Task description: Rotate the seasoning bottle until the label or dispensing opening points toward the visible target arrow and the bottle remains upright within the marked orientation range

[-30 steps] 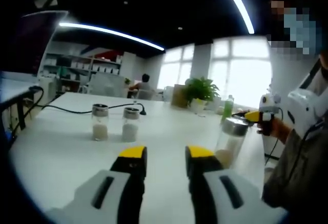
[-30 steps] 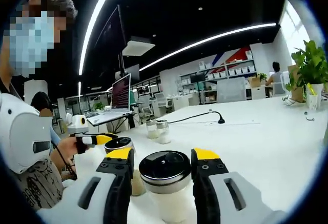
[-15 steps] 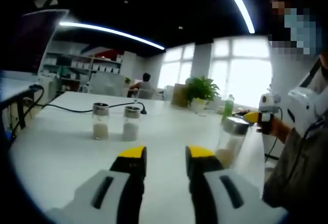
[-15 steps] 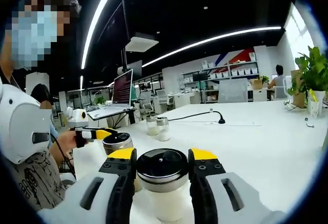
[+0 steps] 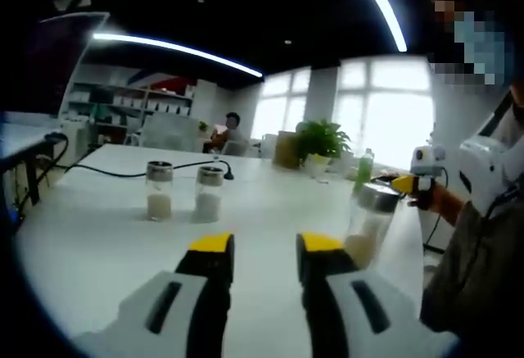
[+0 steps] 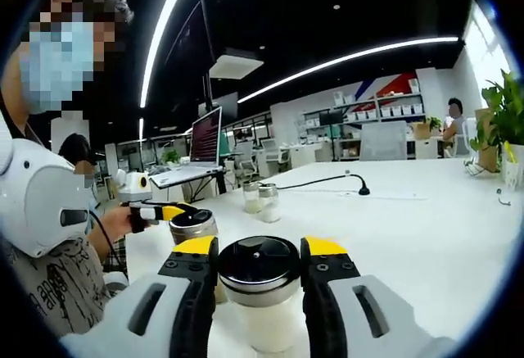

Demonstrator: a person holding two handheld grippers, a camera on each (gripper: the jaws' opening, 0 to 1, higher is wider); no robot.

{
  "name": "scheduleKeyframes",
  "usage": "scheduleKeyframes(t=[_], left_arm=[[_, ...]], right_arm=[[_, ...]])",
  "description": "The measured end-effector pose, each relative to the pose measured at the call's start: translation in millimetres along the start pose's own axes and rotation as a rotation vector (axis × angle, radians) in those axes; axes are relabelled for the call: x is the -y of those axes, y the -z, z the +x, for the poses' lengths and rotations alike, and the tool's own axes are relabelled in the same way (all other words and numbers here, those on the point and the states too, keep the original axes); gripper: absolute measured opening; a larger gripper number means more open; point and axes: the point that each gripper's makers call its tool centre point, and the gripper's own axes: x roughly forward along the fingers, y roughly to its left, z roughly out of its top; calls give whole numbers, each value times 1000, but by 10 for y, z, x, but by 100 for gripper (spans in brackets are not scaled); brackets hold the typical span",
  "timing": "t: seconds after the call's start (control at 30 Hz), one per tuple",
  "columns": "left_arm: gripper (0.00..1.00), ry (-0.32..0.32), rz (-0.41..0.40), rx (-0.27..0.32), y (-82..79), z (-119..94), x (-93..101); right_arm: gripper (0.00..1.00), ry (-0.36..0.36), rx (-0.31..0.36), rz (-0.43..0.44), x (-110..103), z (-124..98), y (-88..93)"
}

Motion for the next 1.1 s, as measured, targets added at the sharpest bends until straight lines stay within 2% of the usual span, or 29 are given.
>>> scheduleKeyframes(t=[0.3, 0.73, 1.1], left_arm=[[32, 4, -6, 7, -8, 1, 33], [32, 1, -8, 0, 3, 1, 26], [32, -9, -3, -8, 21, 1, 10]], right_arm=[[39, -54, 2, 21, -10, -13, 3], [39, -164, -30, 26, -23, -17, 12], [40, -281, -62, 28, -46, 0, 28]])
